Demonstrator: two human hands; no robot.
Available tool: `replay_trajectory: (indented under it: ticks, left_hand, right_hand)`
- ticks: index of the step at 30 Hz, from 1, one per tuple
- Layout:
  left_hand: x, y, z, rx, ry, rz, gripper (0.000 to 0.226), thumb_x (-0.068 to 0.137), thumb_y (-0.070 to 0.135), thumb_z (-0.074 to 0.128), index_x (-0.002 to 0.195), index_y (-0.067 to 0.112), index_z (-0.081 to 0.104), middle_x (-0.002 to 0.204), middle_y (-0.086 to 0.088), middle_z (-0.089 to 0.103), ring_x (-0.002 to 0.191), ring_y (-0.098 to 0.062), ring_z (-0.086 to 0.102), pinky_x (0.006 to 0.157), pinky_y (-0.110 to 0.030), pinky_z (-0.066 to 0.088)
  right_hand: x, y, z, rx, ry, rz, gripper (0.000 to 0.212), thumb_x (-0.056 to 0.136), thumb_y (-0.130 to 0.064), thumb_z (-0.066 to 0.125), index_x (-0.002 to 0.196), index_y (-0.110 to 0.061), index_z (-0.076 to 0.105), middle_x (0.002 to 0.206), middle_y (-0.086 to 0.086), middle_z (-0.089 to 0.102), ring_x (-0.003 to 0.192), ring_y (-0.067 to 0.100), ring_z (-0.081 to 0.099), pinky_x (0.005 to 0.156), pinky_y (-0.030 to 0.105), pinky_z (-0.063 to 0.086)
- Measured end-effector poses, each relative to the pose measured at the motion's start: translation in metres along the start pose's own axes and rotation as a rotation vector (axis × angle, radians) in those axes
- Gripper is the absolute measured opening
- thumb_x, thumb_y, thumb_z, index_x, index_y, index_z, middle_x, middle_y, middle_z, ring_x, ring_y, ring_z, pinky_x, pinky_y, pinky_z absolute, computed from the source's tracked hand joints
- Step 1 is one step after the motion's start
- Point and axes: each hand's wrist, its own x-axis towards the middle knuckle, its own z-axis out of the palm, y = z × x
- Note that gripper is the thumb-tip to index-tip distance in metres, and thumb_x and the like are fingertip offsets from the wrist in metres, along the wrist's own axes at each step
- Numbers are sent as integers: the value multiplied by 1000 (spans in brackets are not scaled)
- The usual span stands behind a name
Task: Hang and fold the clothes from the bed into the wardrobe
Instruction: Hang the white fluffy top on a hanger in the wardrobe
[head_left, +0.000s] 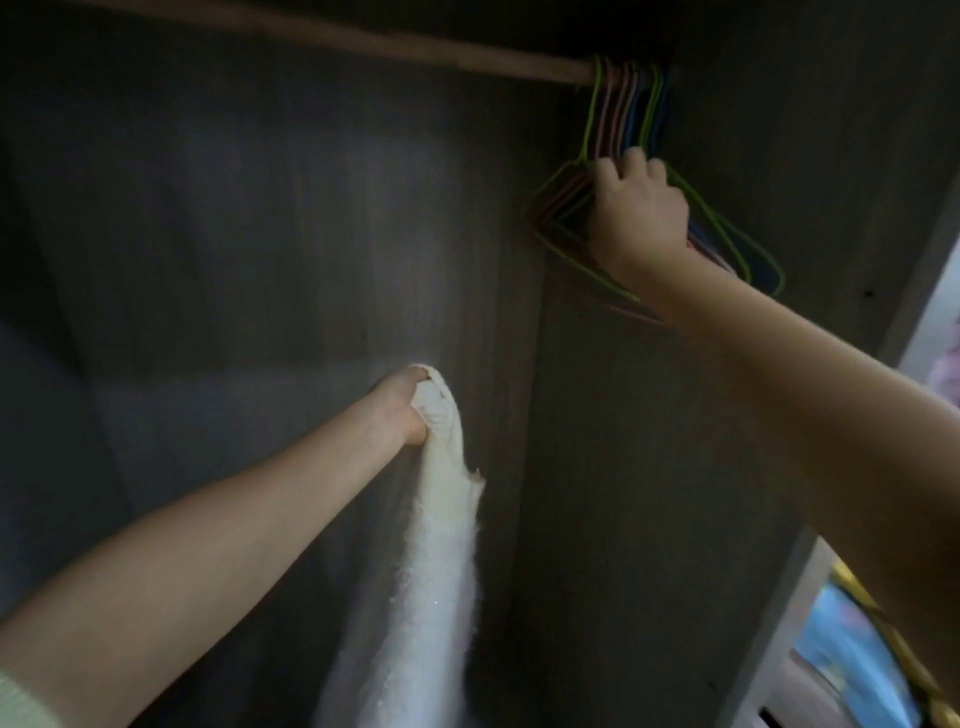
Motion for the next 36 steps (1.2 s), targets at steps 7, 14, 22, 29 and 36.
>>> replay_trajectory:
  ticks: [7, 14, 22, 29, 36]
  left_hand:
    - [26, 29, -8, -9, -33, -35, 43, 100, 18, 35, 57, 11, 40, 32, -4, 44, 24, -14, 45, 47, -23, 38]
    - [39, 31, -1, -24, -46, -72, 39, 100, 16, 37, 62, 11, 36, 56, -12, 44, 54, -22, 41, 72, -26, 38]
    - [41, 33, -4, 9, -53, -106, 41, 99, 15, 34, 59, 10, 34, 33, -6, 43, 21, -13, 41, 59, -30, 36]
    - [47, 29, -9, 73, -58, -39, 40, 98, 7, 34, 59, 11, 40, 49, -9, 45, 24, -14, 42, 53, -24, 42]
    - [41, 27, -5, 62, -77, -35, 46, 81, 1, 36, 36, 5, 41, 31, -5, 42, 22, -13, 41, 49, -27, 38]
  right_hand:
    - [39, 6, 30, -95, -92, 119, 35, 91, -2, 49, 127, -1, 52, 124, 22, 54, 108, 41, 57, 81, 46, 47]
    - [48, 7, 47, -193, -78, 89, 34, 93, -7, 50, 127, -4, 44, 116, 19, 59, 101, 39, 60, 67, 38, 35]
    - [59, 39, 46, -283, -62, 119, 54, 89, 0, 51, 140, -6, 33, 112, 23, 60, 102, 42, 59, 67, 39, 36]
    - [52, 58, 48, -168, -70, 136, 32, 97, -7, 44, 129, -5, 47, 113, 26, 55, 104, 43, 56, 77, 45, 42]
    - [44, 20, 44, 224, 65, 245, 23, 92, -4, 42, 115, -5, 43, 104, 28, 60, 96, 44, 59, 70, 43, 41]
